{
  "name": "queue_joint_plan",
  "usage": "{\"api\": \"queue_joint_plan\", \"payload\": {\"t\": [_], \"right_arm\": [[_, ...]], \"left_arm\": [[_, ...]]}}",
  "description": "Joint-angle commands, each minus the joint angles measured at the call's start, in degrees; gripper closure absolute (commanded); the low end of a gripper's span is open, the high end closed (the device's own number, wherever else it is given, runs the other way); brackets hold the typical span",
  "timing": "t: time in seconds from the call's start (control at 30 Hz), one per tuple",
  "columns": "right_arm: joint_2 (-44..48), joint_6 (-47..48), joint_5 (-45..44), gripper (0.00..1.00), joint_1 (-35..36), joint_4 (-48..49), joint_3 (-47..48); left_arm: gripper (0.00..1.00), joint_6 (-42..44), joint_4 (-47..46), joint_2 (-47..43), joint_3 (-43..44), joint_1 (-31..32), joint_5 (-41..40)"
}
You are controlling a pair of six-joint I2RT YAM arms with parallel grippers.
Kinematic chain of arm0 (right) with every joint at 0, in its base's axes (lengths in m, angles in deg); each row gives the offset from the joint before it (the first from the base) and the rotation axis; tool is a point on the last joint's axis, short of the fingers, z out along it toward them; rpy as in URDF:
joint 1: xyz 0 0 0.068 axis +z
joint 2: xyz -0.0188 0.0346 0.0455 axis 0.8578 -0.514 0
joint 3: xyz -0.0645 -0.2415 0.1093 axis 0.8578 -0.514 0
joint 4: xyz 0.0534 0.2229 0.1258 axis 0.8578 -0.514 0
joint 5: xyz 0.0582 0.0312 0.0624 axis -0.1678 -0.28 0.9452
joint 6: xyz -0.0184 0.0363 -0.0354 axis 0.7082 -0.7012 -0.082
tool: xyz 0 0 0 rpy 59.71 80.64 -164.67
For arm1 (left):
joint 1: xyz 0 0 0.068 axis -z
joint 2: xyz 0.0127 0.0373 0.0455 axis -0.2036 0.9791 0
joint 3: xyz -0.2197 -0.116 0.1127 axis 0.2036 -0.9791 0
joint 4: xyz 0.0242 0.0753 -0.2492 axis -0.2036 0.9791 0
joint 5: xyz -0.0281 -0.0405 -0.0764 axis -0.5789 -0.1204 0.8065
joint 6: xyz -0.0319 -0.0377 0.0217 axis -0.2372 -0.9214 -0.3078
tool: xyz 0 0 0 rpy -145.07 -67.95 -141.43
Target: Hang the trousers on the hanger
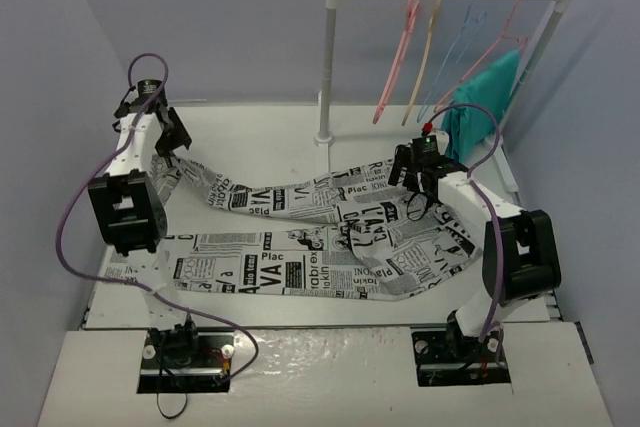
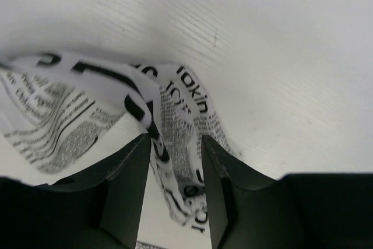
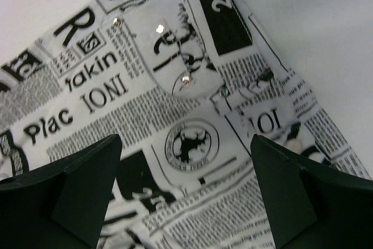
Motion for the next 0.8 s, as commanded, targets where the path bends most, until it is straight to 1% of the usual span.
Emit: {"api": "queue_joint_plan", "payload": {"t": [0.0, 0.1, 0.2, 0.33, 0.43, 0.47, 0.53, 0.6, 0.67, 0.7, 0.73, 0.77], "right_arm": [[-6.37, -2.27, -2.88, 0.12, -2.96, 8.48, 4.24], [-9.57, -1.19, -3.44, 0.11, -4.97, 12.13, 5.68], [-13.67, 0.77, -4.35, 0.08, -5.86, 13.53, 7.94], [-18.3, 2.24, -4.91, 0.04, -6.3, 13.55, 10.24], [-20.34, 1.39, -3.67, 0.05, -7.33, 12.84, 9.39], [-20.87, 0.56, -3.36, 0.06, -7.93, 11.86, 9.16], [-20.88, -0.11, -2.05, 0.17, -8.5, 10.4, 7.81], [-19.49, -0.7, -2.62, 0.42, -8.99, 9.47, 6.46], [-17.41, -1.52, -4.28, 0.59, -9.66, 7.96, 4.99], [-16.59, -2.44, -5.08, 0.75, -10.63, 7.21, 4.64], [-15.56, -2.98, -6.58, 0.84, -11.0, 6.06, 4.4], [-14.81, -3.4, -7.95, 0.91, -11.86, 5.05, 4.31]], "left_arm": [[0.62, 0.64, -10.0, -15.2, -9.4, -0.12, 3.9], [0.6, 0.55, -14.91, -22.3, -19.69, -0.12, 4.71], [0.54, 1.04, -19.5, -27.7, -29.08, -0.03, 4.67], [0.51, 1.38, -19.28, -32.25, -34.67, -0.03, 3.07], [0.52, 1.58, -17.41, -33.25, -35.87, -0.03, 2.05], [0.52, 1.43, -17.32, -33.7, -36.1, 0.05, 2.04], [0.51, 0.89, -17.31, -34.44, -36.81, -0.03, 1.95], [0.51, 0.62, -17.09, -34.96, -36.98, 0.04, 1.38], [0.51, 0.43, -16.5, -35.02, -36.89, -0.02, 0.79], [0.51, 0.17, -16.25, -34.77, -36.81, 0.05, 0.52], [0.51, -0.07, -16.06, -34.65, -36.75, -0.01, 0.22], [0.51, -0.33, -16.0, -34.5, -36.73, -0.03, 0.06]]}}
